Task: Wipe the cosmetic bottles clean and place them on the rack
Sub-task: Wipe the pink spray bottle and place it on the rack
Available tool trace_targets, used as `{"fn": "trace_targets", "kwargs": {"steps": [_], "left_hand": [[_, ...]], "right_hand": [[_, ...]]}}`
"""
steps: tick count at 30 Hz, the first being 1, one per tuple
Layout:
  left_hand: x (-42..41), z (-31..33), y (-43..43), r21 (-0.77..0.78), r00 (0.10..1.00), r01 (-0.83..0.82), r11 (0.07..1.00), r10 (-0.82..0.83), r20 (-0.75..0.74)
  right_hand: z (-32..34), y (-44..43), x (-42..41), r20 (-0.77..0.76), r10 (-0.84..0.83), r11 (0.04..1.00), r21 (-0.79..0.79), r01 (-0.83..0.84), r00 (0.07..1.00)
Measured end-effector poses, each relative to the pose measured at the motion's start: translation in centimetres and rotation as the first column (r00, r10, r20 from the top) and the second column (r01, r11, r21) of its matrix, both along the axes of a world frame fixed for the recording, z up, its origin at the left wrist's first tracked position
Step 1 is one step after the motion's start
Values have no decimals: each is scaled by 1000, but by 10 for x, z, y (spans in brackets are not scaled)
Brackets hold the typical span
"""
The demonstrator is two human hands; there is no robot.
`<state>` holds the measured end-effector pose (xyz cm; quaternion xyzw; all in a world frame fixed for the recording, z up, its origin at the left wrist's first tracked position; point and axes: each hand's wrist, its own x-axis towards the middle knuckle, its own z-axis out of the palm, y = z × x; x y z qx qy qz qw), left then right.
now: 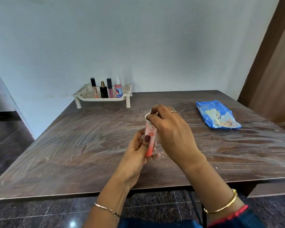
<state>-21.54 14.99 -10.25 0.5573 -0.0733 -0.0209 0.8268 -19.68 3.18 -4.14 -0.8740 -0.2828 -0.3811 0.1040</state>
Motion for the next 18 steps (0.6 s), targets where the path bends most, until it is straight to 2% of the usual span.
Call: {"fn": "trace_targets", "kwargs": {"steps": [5,7,9,11,13,15,17,18], "left_hand": [[2,4,13,311,994,-78,947,51,94],[4,5,17,453,989,-112,885,54,138],[8,5,19,597,978,-172,783,65,197],[10,8,19,658,965,-227,718,76,250],[8,11,17,673,957,-250,696,71,282],[6,11,15,678,953,-263,687,74,295],[4,12,16,680,946,-293,672,102,307],[4,15,18,686,941,-315,656,121,316]], "right_hand": [[-5,-2,-3,-11,-44,984,-173,42,999],[-6,-7,2,7,-51,977,-208,52,999],[-6,-10,6,41,-90,967,-234,97,995],[-5,-11,8,23,-162,962,-218,163,987],[-6,-13,11,-75,-197,972,-148,184,978],[-6,-16,14,-251,-145,988,11,152,957],[-7,-20,19,-484,45,963,255,92,874],[-8,-21,19,-572,200,906,416,71,796]]}}
